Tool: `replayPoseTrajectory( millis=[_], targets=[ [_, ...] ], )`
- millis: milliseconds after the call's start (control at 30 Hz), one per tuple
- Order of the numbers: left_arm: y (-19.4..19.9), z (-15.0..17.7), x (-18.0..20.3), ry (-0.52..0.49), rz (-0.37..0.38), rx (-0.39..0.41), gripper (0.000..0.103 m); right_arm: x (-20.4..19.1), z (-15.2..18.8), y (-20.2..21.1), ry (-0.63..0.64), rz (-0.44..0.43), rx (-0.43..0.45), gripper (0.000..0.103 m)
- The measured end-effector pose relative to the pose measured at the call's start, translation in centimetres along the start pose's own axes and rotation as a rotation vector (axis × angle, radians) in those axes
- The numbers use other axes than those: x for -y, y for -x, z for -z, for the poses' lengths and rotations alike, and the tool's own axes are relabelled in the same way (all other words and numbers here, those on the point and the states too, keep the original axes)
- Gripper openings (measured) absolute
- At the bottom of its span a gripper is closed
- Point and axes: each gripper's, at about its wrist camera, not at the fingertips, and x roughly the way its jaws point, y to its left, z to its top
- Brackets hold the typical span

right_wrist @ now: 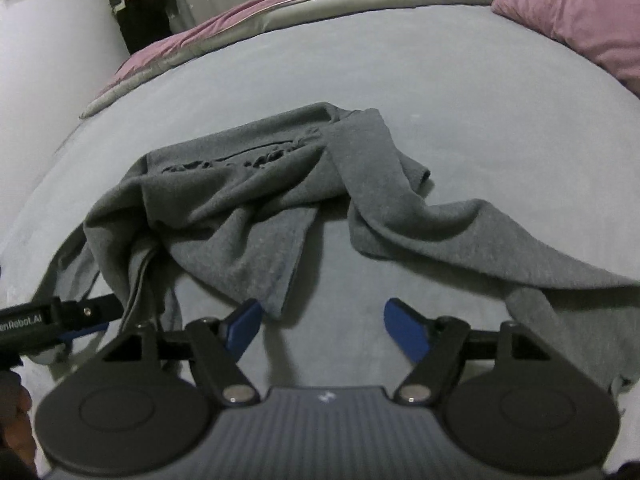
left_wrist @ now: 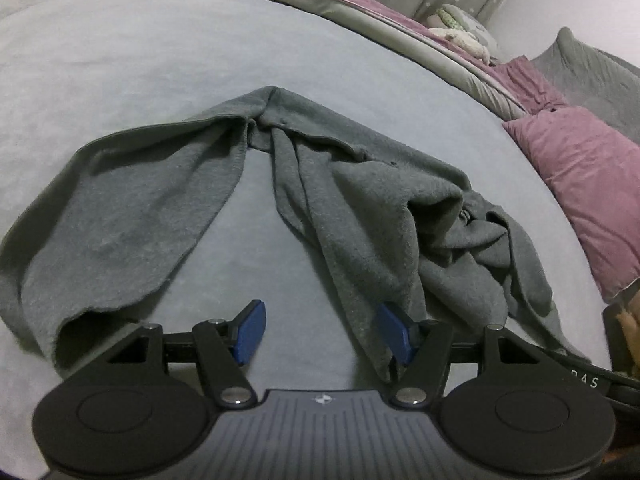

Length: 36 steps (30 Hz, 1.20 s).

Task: Fold clothes
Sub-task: 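Move both open grippers back over the grey sweater's hem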

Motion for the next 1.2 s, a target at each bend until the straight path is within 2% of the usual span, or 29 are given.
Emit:
replayPoseTrajectory(
  millis=[200, 1200],
  targets=[
    [0.00, -0.12, -0.35, 0.016, 0.009, -0.004, 0.062, -0.72, 0.14, -0.41, 0.025, 0.015, 0.004, 0.079],
    [0.16, -0.08, -0.33, 0.036, -0.004, 0.022, 0.062, -0.22, 0.33, 0.57, 0.015, 0.025, 0.027, 0.078]
  ],
)
